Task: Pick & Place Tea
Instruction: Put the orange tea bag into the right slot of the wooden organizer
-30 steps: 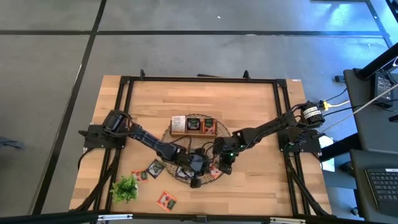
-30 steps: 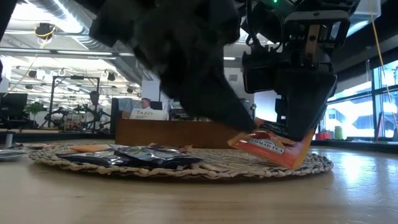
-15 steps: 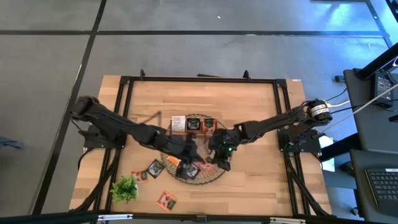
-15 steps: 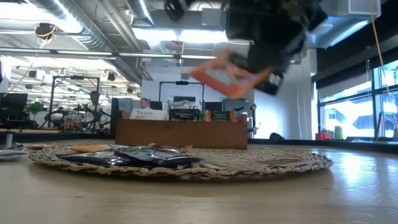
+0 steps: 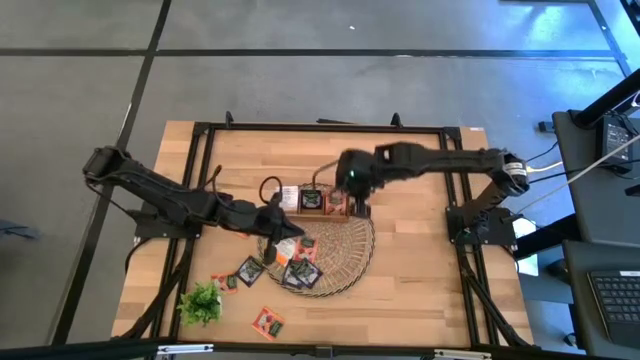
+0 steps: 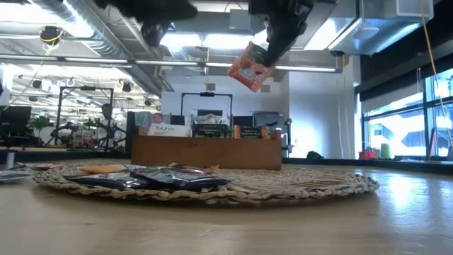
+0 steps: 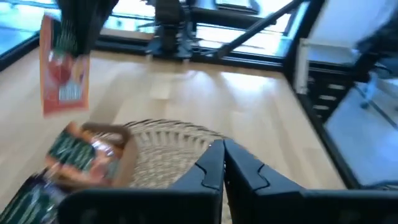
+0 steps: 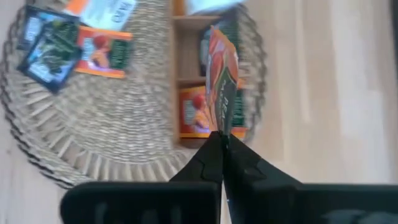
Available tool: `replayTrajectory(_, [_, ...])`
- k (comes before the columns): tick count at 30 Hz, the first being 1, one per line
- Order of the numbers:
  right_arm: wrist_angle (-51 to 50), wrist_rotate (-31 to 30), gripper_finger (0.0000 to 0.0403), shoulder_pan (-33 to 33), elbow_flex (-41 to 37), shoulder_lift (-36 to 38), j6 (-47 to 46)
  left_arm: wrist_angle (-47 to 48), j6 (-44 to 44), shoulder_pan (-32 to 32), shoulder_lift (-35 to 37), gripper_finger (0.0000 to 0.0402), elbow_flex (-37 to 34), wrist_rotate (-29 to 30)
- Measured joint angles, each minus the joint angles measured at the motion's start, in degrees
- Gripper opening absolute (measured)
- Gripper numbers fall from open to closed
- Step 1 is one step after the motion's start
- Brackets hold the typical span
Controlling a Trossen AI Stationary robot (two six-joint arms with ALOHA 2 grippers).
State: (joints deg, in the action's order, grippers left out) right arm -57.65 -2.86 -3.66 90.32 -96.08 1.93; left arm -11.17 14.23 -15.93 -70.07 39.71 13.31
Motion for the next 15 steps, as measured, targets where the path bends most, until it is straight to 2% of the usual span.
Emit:
replayTrajectory(5, [-2.64, 2.66, 0.0007, -4.30, 1.09, -1.90, 4.46, -0.68, 1.54, 0.48, -0.08, 0.0002, -2.29, 5.06])
replayTrajectory(10, [-4.61, 3.53, 0.0008, -6.34, 1.09, -5.88, 7.32, 1.09, 1.67, 1.25, -0.04, 0.0002, -2.52, 4.70])
replayTrajectory(15, [-5.38, 7.01, 0.0008, -7.11, 1.09, -8.82, 8.86, 1.68, 1.65, 1.21, -0.04, 0.0002, -2.52, 4.67])
